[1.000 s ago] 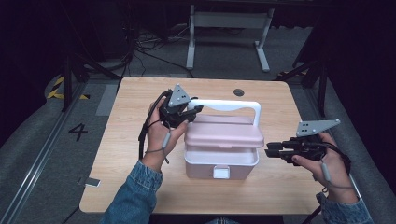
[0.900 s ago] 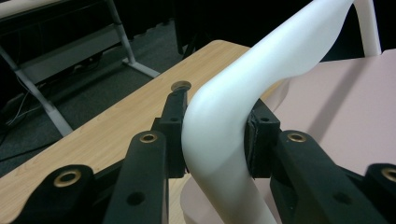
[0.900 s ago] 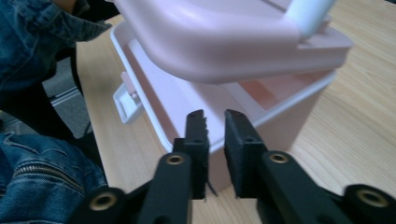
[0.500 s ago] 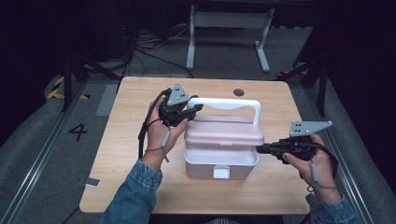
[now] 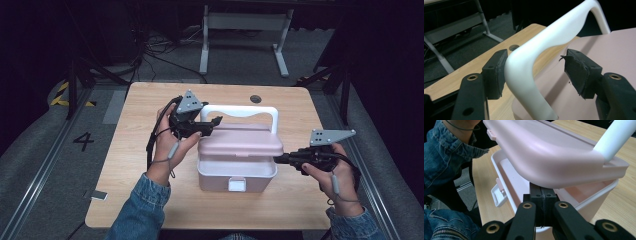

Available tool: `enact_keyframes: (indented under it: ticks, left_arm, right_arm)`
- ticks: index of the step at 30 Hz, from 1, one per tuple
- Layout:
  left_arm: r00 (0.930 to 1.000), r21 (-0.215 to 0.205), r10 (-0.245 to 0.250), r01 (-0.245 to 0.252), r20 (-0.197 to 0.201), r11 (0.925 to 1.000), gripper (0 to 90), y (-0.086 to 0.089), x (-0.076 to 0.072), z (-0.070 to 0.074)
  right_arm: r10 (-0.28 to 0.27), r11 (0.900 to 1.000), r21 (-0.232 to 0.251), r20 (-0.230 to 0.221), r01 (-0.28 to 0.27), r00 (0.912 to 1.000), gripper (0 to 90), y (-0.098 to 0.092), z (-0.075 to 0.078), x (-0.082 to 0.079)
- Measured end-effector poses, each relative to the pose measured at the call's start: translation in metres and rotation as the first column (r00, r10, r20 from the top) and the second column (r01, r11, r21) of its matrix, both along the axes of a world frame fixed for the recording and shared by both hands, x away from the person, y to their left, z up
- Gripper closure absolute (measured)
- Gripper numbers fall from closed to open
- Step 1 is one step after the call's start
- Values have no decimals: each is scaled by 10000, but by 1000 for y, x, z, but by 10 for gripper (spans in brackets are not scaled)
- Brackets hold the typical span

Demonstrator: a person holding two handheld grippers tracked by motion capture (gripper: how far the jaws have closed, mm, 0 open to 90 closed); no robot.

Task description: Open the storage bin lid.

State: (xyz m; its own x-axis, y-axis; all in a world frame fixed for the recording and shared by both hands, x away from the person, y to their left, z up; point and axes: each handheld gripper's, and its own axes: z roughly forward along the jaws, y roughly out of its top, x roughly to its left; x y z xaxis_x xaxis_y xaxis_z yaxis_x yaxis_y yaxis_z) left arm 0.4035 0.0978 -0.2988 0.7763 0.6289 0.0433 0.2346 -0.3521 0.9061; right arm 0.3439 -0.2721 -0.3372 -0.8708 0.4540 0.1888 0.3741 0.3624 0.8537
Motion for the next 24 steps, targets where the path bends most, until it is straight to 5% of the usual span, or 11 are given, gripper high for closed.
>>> enact_keyframes:
  ticks: [14,24]
  left_arm:
    - [9954,36,957,-957,10,9954,349,37,-10,6]
    - [9889,502,1287,-1252,-737,9909,335,52,-9,-1]
  right_arm:
    - [-160,9992,362,349,147,9993,900,-1,5,4]
    - [-647,9941,932,994,555,9929,900,-1,11,7]
